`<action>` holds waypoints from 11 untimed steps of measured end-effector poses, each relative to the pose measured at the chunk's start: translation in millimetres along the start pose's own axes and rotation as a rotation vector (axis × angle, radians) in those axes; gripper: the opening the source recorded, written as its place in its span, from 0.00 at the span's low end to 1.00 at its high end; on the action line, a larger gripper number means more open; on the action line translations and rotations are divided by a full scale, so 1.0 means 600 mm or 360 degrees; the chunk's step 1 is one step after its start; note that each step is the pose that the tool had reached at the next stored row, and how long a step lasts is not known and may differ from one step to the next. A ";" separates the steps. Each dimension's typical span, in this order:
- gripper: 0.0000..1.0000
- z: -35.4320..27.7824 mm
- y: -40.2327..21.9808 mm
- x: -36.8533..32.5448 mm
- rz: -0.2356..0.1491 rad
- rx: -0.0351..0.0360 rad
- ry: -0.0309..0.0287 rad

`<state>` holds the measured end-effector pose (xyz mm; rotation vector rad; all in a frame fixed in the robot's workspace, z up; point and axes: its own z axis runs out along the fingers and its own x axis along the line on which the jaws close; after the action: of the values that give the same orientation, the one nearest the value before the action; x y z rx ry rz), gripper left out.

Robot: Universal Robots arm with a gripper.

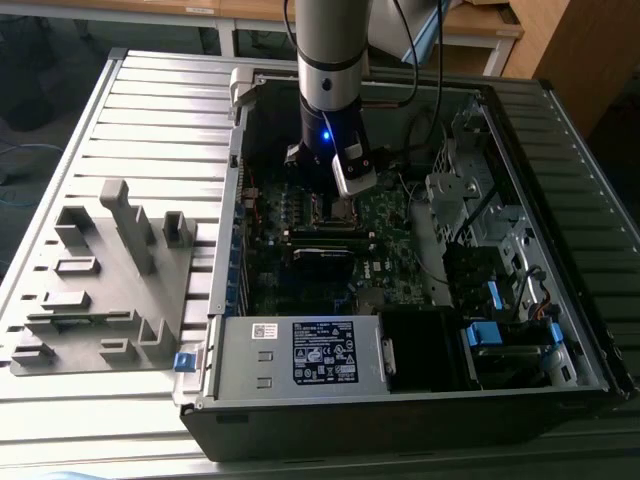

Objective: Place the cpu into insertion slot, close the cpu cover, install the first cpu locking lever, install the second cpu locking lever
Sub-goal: 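Install the second cpu locking lever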

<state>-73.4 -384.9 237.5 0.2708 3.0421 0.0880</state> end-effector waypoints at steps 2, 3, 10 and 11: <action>0.11 0.001 0.000 0.001 0.0000 0.0000 -0.00004; 0.11 0.001 0.000 0.002 0.0000 0.0000 -0.00009; 0.11 0.002 -0.002 0.008 0.0000 -0.0001 -0.00068; 0.11 0.002 -0.002 0.008 0.0000 -0.0001 -0.00069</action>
<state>-78.3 -384.9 235.6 0.2701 3.0378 0.0881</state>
